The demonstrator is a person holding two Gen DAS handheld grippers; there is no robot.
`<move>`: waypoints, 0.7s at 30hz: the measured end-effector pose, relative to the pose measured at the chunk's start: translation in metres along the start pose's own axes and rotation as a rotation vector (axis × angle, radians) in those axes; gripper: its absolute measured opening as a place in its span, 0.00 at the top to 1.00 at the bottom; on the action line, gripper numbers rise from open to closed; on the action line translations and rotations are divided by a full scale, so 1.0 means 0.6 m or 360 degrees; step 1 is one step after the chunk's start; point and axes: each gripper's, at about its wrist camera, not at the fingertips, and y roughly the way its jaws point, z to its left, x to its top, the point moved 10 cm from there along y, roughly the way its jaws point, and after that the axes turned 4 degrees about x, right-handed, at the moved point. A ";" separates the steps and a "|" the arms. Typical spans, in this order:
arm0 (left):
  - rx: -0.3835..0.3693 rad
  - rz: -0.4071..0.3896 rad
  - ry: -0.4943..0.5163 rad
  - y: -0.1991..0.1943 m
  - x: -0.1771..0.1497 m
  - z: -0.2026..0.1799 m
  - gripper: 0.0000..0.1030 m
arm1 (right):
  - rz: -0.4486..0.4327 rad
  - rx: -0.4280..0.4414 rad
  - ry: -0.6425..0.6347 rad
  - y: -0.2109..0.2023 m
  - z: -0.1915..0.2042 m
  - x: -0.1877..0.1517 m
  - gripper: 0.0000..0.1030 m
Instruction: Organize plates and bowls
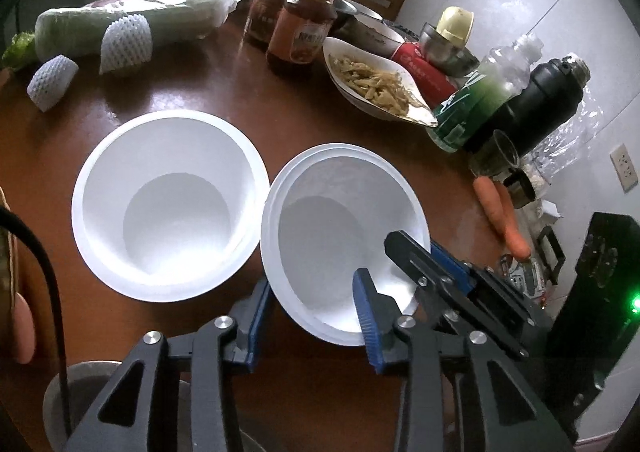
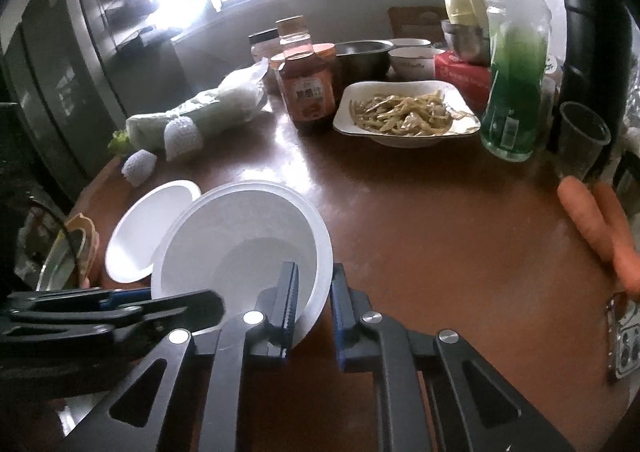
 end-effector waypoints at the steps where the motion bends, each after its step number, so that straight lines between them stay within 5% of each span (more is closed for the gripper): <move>1: 0.0003 -0.0005 0.0003 0.000 0.000 -0.001 0.62 | -0.0004 0.0011 0.0012 -0.002 0.001 0.000 0.85; 21: 0.0023 -0.0211 0.0101 -0.097 -0.010 0.010 0.62 | -0.0152 0.0075 -0.0011 -0.076 0.068 0.012 0.85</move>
